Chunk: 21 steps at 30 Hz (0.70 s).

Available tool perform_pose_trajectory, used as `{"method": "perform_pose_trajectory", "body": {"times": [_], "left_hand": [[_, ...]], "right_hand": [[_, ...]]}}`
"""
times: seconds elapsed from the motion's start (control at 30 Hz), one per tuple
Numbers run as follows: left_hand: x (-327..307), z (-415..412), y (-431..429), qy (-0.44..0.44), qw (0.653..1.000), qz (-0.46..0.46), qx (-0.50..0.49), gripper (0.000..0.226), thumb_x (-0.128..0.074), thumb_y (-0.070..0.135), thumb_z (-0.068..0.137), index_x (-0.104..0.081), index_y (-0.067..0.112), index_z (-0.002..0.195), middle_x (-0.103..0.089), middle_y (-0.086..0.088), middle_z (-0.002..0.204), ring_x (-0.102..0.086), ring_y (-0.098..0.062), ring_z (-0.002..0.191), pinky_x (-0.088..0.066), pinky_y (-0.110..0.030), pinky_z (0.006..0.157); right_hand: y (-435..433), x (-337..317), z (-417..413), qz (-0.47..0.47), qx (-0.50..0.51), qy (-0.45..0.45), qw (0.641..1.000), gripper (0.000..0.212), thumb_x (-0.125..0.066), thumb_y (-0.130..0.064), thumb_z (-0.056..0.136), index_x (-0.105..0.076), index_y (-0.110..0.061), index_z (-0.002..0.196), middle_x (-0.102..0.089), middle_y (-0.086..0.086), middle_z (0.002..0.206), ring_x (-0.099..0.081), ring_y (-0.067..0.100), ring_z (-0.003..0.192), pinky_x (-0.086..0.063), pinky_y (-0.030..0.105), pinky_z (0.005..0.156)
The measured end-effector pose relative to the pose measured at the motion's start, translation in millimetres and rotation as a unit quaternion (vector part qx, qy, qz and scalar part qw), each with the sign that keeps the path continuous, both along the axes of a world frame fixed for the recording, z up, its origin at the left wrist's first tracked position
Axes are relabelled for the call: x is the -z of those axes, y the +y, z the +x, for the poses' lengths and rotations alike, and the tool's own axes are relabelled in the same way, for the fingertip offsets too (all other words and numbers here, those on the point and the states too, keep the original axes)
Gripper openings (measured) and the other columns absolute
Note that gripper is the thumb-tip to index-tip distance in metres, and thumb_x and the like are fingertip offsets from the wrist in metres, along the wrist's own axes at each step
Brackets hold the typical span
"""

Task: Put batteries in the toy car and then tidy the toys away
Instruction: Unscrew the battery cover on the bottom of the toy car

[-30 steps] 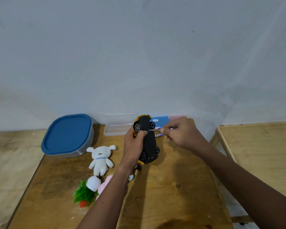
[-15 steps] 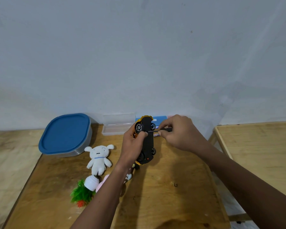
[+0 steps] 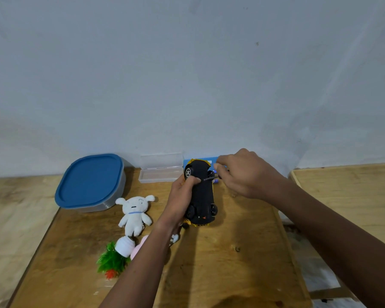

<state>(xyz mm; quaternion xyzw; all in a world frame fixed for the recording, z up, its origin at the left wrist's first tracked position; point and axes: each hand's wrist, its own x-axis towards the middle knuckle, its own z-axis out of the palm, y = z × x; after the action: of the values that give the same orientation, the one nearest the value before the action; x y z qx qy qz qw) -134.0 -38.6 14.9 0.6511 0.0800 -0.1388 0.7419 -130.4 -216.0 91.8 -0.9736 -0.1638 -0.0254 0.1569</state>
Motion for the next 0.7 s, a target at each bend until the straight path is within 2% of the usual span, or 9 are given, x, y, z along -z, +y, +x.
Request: {"method": "perform_pose_trajectory", "body": {"times": [0.07,0.13,0.23,0.37,0.4,0.47,0.53,0.6,0.7], "left_hand": [[-0.2,0.4,0.1,0.017,1.000,-0.005,0.005,0.020,-0.050,0.017,0.097,-0.065,0.007,0.105,-0.073,-0.006,0.078,-0.069,-0.018,0.067,-0.054,-0.027,0.055],[-1.2,2.4,1.4,0.025,1.000,-0.007,0.007,0.021,-0.049,0.018,0.096,-0.064,0.006,0.104,-0.071,-0.008,0.079,-0.068,-0.017,0.065,-0.053,-0.027,0.054],[-0.8,3.5,2.7,0.041,0.999,-0.007,0.018,0.024,-0.049,0.020,0.096,-0.064,0.005,0.107,-0.070,-0.010,0.082,-0.068,-0.018,0.065,-0.053,-0.028,0.054],[7.3,3.1,1.8,0.074,0.997,-0.019,0.008,0.030,-0.050,0.023,0.096,-0.065,0.004,0.112,-0.073,-0.010,0.081,-0.069,-0.022,0.068,-0.055,-0.030,0.058],[9.2,3.1,1.6,0.082,0.996,-0.022,0.004,0.030,-0.050,0.024,0.096,-0.066,0.004,0.112,-0.073,-0.010,0.082,-0.069,-0.023,0.068,-0.055,-0.032,0.061],[13.1,2.8,1.7,0.091,0.996,-0.016,0.003,0.030,-0.051,0.026,0.095,-0.066,0.005,0.109,-0.073,-0.010,0.082,-0.069,-0.024,0.069,-0.054,-0.033,0.063],[15.1,0.9,1.9,0.093,0.996,-0.001,0.016,0.028,-0.050,0.026,0.095,-0.066,0.006,0.106,-0.072,-0.011,0.083,-0.068,-0.024,0.069,-0.054,-0.032,0.062],[16.7,-1.2,0.1,0.101,0.995,-0.003,0.025,0.032,-0.051,0.027,0.095,-0.066,0.004,0.111,-0.072,-0.013,0.086,-0.068,-0.025,0.072,-0.055,-0.033,0.063],[18.5,-2.3,-1.5,0.123,0.992,-0.012,0.019,0.034,-0.051,0.027,0.095,-0.064,0.003,0.117,-0.073,-0.014,0.090,-0.069,-0.026,0.072,-0.056,-0.032,0.061]], "right_hand": [[-2.2,0.5,1.9,0.016,-0.003,0.010,1.000,0.020,-0.041,-0.023,0.100,-0.059,-0.014,0.102,-0.048,-0.007,0.056,-0.042,0.011,0.060,-0.024,0.024,0.051],[-2.6,-0.1,3.4,0.044,-0.013,0.018,0.999,0.016,-0.048,-0.024,0.098,-0.053,-0.024,0.112,-0.046,-0.009,0.055,-0.041,0.010,0.066,-0.027,0.027,0.054],[-1.9,2.7,6.0,0.097,-0.030,0.028,0.994,0.029,-0.064,-0.028,0.088,-0.051,-0.033,0.113,-0.057,-0.004,0.063,-0.049,0.014,0.074,-0.036,0.031,0.058],[-1.3,4.4,13.0,0.132,-0.022,0.036,0.990,0.041,-0.076,-0.016,0.079,-0.060,-0.032,0.113,-0.060,-0.009,0.077,-0.056,0.001,0.075,-0.046,0.028,0.068],[-1.5,7.1,14.0,0.127,-0.021,0.039,0.991,0.042,-0.076,-0.018,0.080,-0.061,-0.032,0.115,-0.058,-0.009,0.080,-0.056,0.002,0.076,-0.045,0.027,0.070],[-1.4,14.5,15.0,0.100,-0.010,0.044,0.994,0.042,-0.073,-0.039,0.083,-0.058,-0.034,0.121,-0.060,-0.007,0.088,-0.057,0.010,0.086,-0.045,0.030,0.077],[-1.1,21.0,15.3,0.085,0.018,0.038,0.995,0.045,-0.055,-0.062,0.088,-0.057,-0.033,0.122,-0.066,-0.004,0.088,-0.056,0.018,0.093,-0.048,0.035,0.081],[-1.0,25.7,18.1,0.074,0.034,0.014,0.997,0.037,-0.043,-0.056,0.096,-0.060,-0.030,0.118,-0.064,-0.002,0.079,-0.055,0.022,0.090,-0.046,0.036,0.077],[0.0,26.9,21.1,0.103,0.020,0.013,0.994,0.030,-0.055,-0.035,0.095,-0.054,-0.034,0.125,-0.065,-0.002,0.077,-0.054,0.021,0.084,-0.045,0.033,0.073]]}}
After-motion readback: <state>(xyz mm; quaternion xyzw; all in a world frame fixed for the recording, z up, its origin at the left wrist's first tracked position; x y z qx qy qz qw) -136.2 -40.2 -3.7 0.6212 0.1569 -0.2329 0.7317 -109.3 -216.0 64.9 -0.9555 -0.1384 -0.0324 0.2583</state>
